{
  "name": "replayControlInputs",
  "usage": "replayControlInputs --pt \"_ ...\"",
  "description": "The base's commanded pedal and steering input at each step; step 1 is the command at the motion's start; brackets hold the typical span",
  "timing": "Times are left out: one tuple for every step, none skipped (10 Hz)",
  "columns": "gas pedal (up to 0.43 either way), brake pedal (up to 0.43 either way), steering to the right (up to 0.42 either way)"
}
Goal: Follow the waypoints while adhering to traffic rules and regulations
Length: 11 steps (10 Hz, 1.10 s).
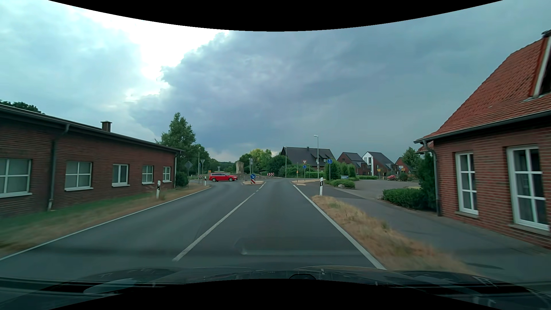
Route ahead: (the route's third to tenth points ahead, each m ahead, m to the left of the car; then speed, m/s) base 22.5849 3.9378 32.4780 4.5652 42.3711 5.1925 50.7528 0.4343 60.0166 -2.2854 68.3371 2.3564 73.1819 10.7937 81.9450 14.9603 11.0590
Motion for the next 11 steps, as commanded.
replayControlInputs --pt "0.000 0.049 -0.002" --pt "0.000 0.000 -0.002" --pt "0.000 0.000 -0.003" --pt "0.000 0.000 -0.003" --pt "0.000 0.000 -0.003" --pt "0.000 0.000 -0.003" --pt "0.000 0.000 -0.003" --pt "0.000 0.000 -0.003" --pt "0.000 0.000 -0.003" --pt "0.008 0.000 -0.003" --pt "0.059 0.000 -0.004"
